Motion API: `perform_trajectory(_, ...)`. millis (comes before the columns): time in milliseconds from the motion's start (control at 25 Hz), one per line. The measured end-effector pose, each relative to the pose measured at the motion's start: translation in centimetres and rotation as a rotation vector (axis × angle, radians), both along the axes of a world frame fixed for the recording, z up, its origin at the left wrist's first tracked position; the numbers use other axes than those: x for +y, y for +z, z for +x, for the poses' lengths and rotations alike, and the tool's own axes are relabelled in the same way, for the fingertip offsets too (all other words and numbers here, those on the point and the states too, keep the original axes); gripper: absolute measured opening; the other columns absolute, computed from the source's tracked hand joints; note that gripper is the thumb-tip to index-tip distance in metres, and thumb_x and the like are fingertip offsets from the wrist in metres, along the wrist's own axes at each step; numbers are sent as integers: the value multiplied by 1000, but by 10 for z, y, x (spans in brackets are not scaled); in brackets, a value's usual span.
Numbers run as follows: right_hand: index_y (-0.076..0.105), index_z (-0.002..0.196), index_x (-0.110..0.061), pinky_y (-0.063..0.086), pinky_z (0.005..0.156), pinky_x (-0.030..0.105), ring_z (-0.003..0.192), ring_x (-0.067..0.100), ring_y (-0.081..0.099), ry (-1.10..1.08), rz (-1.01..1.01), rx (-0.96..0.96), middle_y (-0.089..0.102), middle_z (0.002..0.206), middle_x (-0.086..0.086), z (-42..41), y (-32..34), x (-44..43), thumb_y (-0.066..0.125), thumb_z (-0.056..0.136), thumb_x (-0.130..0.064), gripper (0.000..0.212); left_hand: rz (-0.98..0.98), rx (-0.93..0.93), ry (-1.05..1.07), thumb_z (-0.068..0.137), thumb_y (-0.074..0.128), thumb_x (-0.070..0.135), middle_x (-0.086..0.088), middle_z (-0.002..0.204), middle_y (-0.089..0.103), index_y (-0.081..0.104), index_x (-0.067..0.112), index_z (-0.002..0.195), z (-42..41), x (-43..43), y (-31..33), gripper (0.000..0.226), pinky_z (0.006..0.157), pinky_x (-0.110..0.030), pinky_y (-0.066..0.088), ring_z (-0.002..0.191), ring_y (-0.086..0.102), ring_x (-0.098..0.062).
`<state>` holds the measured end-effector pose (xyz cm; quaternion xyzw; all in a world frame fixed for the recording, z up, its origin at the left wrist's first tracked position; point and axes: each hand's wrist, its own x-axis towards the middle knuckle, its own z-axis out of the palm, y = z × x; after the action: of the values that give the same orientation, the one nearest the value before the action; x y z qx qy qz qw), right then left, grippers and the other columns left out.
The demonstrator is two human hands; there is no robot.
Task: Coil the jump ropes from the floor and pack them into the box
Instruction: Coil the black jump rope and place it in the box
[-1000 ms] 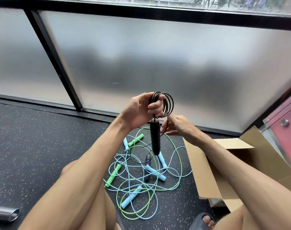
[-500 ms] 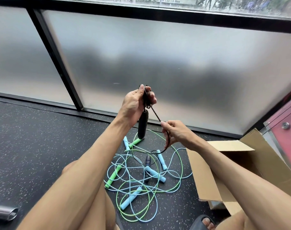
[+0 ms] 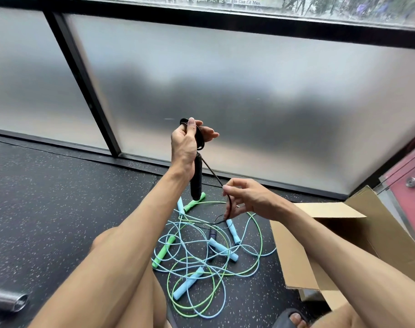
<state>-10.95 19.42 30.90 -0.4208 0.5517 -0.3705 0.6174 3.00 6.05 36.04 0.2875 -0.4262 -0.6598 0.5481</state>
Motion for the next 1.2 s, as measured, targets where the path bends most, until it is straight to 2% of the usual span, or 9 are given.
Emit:
perform_trajectory(80, 56, 91, -8, 61, 63, 39, 56, 22, 62, -43, -12, 38, 59, 65, 6, 0, 4, -1, 62, 95, -34, 27, -39, -57, 50, 107, 38, 20, -7, 65, 70, 55, 5, 92, 0, -2, -3, 27, 73, -37, 58, 64, 71, -29)
perform_trajectory(160, 57, 78, -13, 54, 52, 31, 49, 15, 51, -59, -35, 59, 53, 61, 2, 2, 8, -2, 61, 93, -41, 32, -102, -130, 84, 107, 38, 20, -11, 68, 70, 54, 2, 95, 0, -1, -3, 27, 69, -33, 57, 64, 71, -28)
perform_trajectory(400, 54, 89, -5, 58, 75, 53, 68, 22, 60, -33, -74, -41, 56, 76, 11, -2, 8, -2, 68, 91, -18, 20, -303, -379, 171, 106, 41, 26, -14, 71, 72, 55, -5, 98, 1, -7, -8, 35, 78, -44, 59, 66, 73, -26)
perform_trajectory(520, 56, 91, -4, 59, 57, 41, 63, 23, 60, -32, -90, 32, 57, 75, 12, 0, 13, 0, 68, 91, -16, 18, -443, -582, 181, 104, 45, 30, -5, 66, 72, 56, 3, 92, 0, -5, -13, 32, 73, -42, 58, 61, 72, -18)
perform_trajectory(600, 57, 87, -3, 49, 41, 27, 48, 19, 53, -75, -124, 50, 55, 66, 10, 0, 22, 0, 68, 91, -16, 17, -525, -737, 149, 103, 47, 29, -3, 65, 71, 56, 5, 89, -2, -3, -17, 29, 66, -39, 57, 56, 69, -16)
perform_trajectory(720, 62, 85, -1, 24, 36, 14, 36, 11, 35, -161, -201, 42, 45, 53, 3, -9, 37, -2, 64, 93, -16, 18, -581, -932, -15, 100, 49, 29, -4, 63, 70, 55, 8, 85, -2, -5, -23, 27, 62, -40, 57, 54, 68, -20)
perform_trajectory(800, 64, 84, -1, 19, 39, 14, 39, 10, 27, -197, -252, 39, 37, 55, 1, -17, 43, -3, 60, 96, -18, 21, -522, -959, -195, 100, 50, 25, -10, 64, 69, 57, 6, 85, -4, -1, -24, 25, 58, -46, 58, 55, 67, -29)
perform_trajectory(960, 64, 78, -4, 23, 39, 19, 41, 11, 27, -284, -375, 232, 34, 52, -3, -21, 44, -3, 53, 101, -20, 30, -400, -1023, -555, 105, 40, 21, -13, 58, 62, 58, 3, 85, -11, 16, -17, 32, 51, -34, 50, 46, 57, -24)
perform_trajectory(1200, 68, 76, -12, 31, 47, 38, 48, 16, 37, -401, -557, 486, 45, 54, -2, -27, 39, -9, 57, 100, -22, 28, -237, -864, -835, 104, 34, 47, -2, 43, 31, 50, 12, 60, -10, 25, -7, 59, 41, -22, 23, 37, 25, -14)
